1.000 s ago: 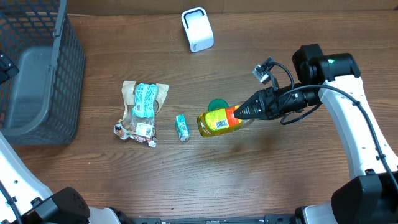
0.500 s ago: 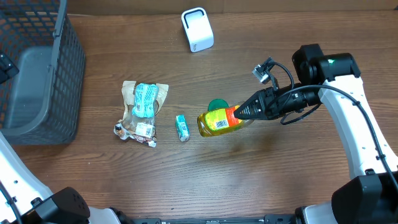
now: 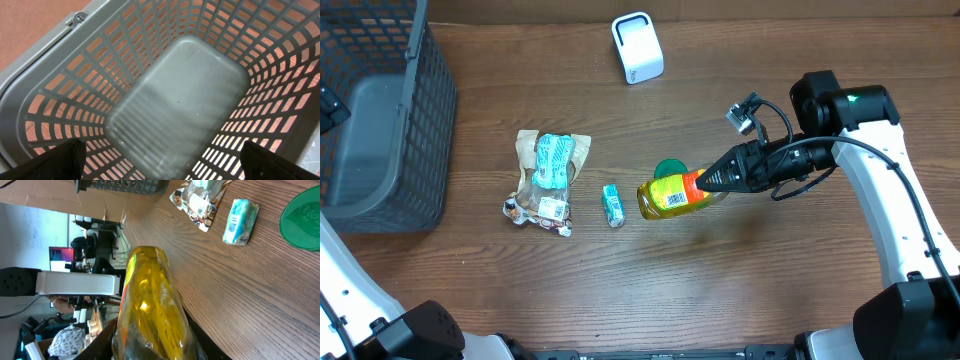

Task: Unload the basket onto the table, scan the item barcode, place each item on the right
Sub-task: 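Lift the yellow bottle and tilt it sideways, rotating its label, then carry the yellow bottle to the white scanner and hold it there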

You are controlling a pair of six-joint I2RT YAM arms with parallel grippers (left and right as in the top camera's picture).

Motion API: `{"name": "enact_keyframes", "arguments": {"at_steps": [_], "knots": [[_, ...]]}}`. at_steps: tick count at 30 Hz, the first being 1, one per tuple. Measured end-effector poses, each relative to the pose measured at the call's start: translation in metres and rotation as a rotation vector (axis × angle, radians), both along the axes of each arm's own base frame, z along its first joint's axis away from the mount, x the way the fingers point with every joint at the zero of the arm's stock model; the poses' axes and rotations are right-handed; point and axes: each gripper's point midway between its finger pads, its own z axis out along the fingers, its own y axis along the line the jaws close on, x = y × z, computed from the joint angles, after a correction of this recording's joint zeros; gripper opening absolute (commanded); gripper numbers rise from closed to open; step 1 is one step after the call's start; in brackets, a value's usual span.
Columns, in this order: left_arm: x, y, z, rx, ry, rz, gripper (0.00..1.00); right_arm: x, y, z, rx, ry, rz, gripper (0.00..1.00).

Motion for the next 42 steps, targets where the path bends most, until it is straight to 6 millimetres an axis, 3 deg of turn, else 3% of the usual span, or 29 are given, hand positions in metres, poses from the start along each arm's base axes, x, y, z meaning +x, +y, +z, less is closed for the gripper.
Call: {"name": "enact_keyframes", "arguments": {"at_steps": [24,33,42], "knots": [[0.000,0.000,0.000,0.000,0.000,0.000,1.00,0.016,0.001,-0.002,0.002,-0.100,-0.002,0.16],[0.000,0.000,0.000,0.000,0.000,0.000,1.00,0.050,-0.008,-0.020,-0.133,-0.119,-0.123,0.16],[0.000,0.000,0.000,0.000,0.000,0.000,1.00,0.094,-0.035,-0.043,-0.348,-0.104,-0.368,0.15]]}}
